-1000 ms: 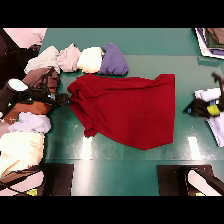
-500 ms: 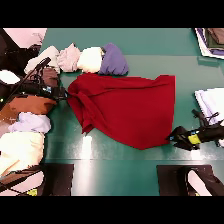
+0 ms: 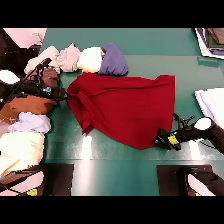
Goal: Fold the shirts.
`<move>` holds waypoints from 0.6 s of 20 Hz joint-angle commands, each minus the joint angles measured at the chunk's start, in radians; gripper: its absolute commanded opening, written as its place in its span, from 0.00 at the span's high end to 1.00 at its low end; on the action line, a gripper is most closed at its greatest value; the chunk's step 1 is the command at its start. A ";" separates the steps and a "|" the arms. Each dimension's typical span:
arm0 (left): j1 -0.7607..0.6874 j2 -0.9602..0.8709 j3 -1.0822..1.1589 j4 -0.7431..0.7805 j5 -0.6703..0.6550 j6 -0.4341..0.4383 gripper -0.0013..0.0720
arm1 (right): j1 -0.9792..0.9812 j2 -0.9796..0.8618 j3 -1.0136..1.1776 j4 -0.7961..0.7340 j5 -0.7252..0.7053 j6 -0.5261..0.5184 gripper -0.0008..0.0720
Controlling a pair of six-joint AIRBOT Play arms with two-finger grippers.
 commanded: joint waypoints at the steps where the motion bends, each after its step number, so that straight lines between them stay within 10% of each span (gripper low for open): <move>1: 0.000 0.001 0.002 0.001 -0.018 0.000 0.95 | 0.023 0.019 -0.002 0.014 -0.068 -0.011 0.96; 12: 0.000 0.001 0.746 0.001 -0.262 -0.088 0.95 | -0.266 0.178 0.792 -0.098 0.008 -0.111 0.96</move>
